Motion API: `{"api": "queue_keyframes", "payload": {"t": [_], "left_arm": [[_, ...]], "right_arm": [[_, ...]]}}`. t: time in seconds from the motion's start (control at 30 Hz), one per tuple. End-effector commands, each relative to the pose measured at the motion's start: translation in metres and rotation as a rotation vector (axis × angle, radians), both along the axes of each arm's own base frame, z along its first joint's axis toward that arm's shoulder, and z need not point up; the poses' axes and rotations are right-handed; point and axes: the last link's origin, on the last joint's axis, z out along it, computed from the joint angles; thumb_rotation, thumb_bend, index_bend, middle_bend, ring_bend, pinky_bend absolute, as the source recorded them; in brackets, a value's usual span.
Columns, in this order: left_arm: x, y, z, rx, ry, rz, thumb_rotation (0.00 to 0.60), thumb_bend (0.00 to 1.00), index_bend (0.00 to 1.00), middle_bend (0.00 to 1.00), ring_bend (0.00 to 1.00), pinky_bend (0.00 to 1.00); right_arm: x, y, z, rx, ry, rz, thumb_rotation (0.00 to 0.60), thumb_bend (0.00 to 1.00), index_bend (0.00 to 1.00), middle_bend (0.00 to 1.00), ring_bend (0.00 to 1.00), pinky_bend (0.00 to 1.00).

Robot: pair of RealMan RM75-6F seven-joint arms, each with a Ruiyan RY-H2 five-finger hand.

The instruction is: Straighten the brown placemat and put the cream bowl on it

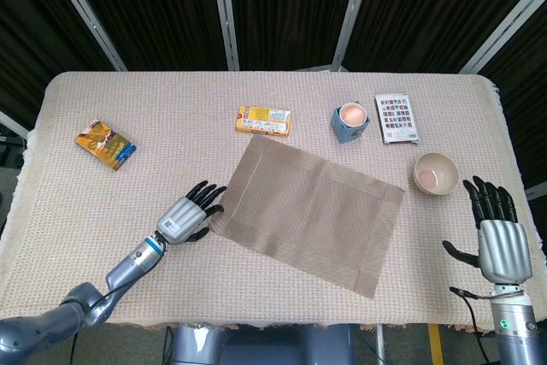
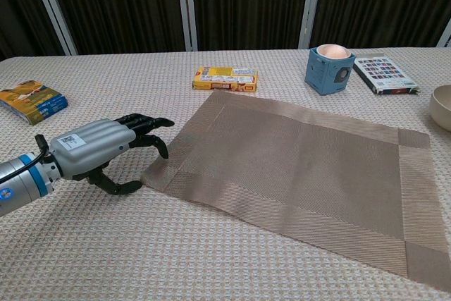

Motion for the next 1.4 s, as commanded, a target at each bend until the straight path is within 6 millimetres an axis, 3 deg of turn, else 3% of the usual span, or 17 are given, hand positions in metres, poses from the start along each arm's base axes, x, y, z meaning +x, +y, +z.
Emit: {"api": "queue_keyframes", "payload": {"t": [0.03, 0.27, 0.47, 0.9, 1.03, 1.4], "left_arm": [[0.0, 0.0, 0.0, -0.001, 0.002, 0.002, 0.6, 0.27, 0.29, 0.0, 0.0, 0.0], [0.009, 0.002, -0.009, -0.016, 0.003, -0.004, 0.6, 0.28, 0.29, 0.0, 0.0, 0.0], [0.016, 0.002, -0.018, -0.031, 0.0, -0.005, 0.6, 0.38, 0.34, 0.0, 0.0, 0.0], [0.024, 0.0, -0.022, -0.031, -0.033, 0.0, 0.6, 0.43, 0.58, 0.0, 0.0, 0.0], [0.027, -0.005, -0.023, -0.036, -0.056, -0.005, 0.6, 0.43, 0.63, 0.0, 0.0, 0.0], [0.043, -0.029, -0.009, -0.053, -0.103, -0.022, 0.6, 0.43, 0.64, 0.0, 0.0, 0.0]], "right_arm": [[0.0, 0.0, 0.0, -0.001, -0.002, 0.0, 0.6, 0.0, 0.0, 0.0, 0.0, 0.0], [0.001, 0.0, 0.002, -0.006, -0.005, 0.003, 0.6, 0.0, 0.0, 0.0, 0.0, 0.0], [0.002, 0.0, 0.002, -0.007, -0.007, 0.007, 0.6, 0.0, 0.0, 0.0, 0.0, 0.0], [0.004, 0.001, 0.005, -0.014, -0.019, 0.02, 0.6, 0.0, 0.0, 0.0, 0.0, 0.0], [0.005, 0.001, 0.005, -0.014, -0.018, 0.022, 0.6, 0.0, 0.0, 0.0, 0.0, 0.0], [0.007, 0.003, 0.006, -0.014, -0.022, 0.032, 0.6, 0.0, 0.0, 0.0, 0.0, 0.0]]}}
